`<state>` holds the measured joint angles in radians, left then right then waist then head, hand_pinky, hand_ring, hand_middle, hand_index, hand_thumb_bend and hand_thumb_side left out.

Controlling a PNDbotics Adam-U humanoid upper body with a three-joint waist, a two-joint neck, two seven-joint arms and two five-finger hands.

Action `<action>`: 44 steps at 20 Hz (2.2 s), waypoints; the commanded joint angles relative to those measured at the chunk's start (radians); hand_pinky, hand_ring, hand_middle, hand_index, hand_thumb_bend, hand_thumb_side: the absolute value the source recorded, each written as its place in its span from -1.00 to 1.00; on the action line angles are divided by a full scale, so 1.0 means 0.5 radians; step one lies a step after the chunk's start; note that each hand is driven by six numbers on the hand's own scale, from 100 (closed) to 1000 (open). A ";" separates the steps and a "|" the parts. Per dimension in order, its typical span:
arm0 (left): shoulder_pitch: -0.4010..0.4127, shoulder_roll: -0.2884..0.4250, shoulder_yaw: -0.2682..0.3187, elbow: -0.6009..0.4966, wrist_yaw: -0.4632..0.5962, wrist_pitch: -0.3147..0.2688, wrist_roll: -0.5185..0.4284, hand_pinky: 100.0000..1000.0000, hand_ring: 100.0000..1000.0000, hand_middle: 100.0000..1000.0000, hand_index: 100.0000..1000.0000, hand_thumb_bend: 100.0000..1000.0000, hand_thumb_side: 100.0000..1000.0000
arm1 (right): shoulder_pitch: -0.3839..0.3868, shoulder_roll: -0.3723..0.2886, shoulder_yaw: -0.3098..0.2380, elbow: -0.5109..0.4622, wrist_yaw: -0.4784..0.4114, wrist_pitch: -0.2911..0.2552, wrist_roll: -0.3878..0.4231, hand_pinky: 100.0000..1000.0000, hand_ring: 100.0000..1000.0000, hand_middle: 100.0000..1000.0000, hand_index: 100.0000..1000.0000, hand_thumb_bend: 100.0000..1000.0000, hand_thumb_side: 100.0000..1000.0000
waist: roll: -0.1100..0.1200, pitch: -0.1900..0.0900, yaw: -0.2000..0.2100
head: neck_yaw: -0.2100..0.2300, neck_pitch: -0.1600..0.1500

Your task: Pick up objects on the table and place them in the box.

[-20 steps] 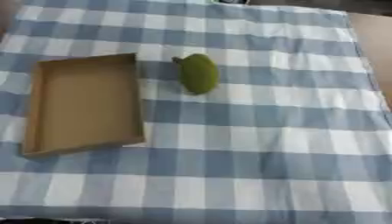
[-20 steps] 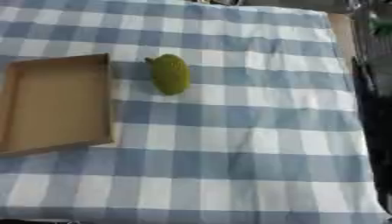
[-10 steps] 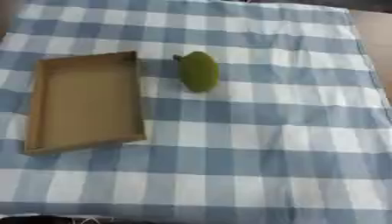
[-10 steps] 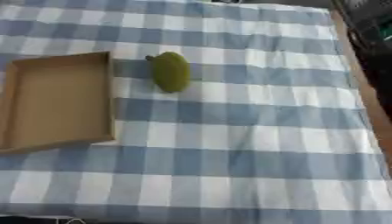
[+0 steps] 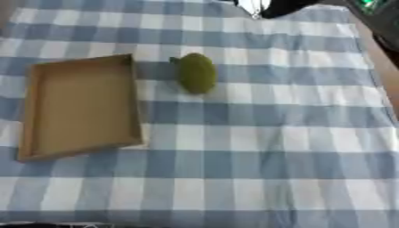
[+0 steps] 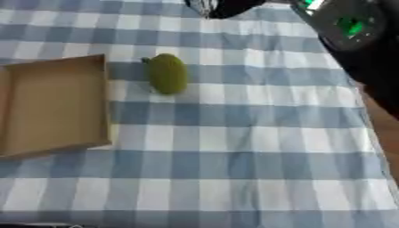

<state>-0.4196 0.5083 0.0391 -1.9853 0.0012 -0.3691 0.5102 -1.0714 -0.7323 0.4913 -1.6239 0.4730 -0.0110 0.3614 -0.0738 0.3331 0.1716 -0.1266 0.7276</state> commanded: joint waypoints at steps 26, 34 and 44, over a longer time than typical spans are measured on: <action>-0.041 0.015 -0.030 -0.029 0.032 -0.001 -0.060 0.28 0.08 -0.02 0.52 -0.99 -0.13 | -0.057 0.541 0.171 0.461 0.428 0.120 0.043 0.83 1.00 0.65 0.83 -1.00 0.12 | 0.053 0.038 0.033 | -0.071 -0.078; -0.031 0.015 -0.030 -0.029 0.034 0.003 -0.064 0.28 0.08 -0.02 0.52 -0.99 -0.12 | 0.007 0.544 0.179 0.524 0.421 0.121 0.103 0.88 1.00 0.68 0.88 -1.00 0.31 | 0.048 0.038 0.036 | -0.065 -0.073; -0.027 0.020 -0.029 -0.029 0.033 0.005 -0.065 0.28 0.08 -0.02 0.52 -1.00 -0.12 | 0.116 0.456 0.150 0.377 0.233 0.154 0.263 1.00 1.00 0.66 0.97 -1.00 -0.59 | 0.047 0.031 0.029 | -0.048 -0.084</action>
<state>-0.4286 0.4990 0.0203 -1.9853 0.0143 -0.3667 0.4812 -0.9997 -0.4766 0.5844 -1.4052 0.6106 0.0623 0.4777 -0.0570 0.3708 0.1856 -0.1539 0.6967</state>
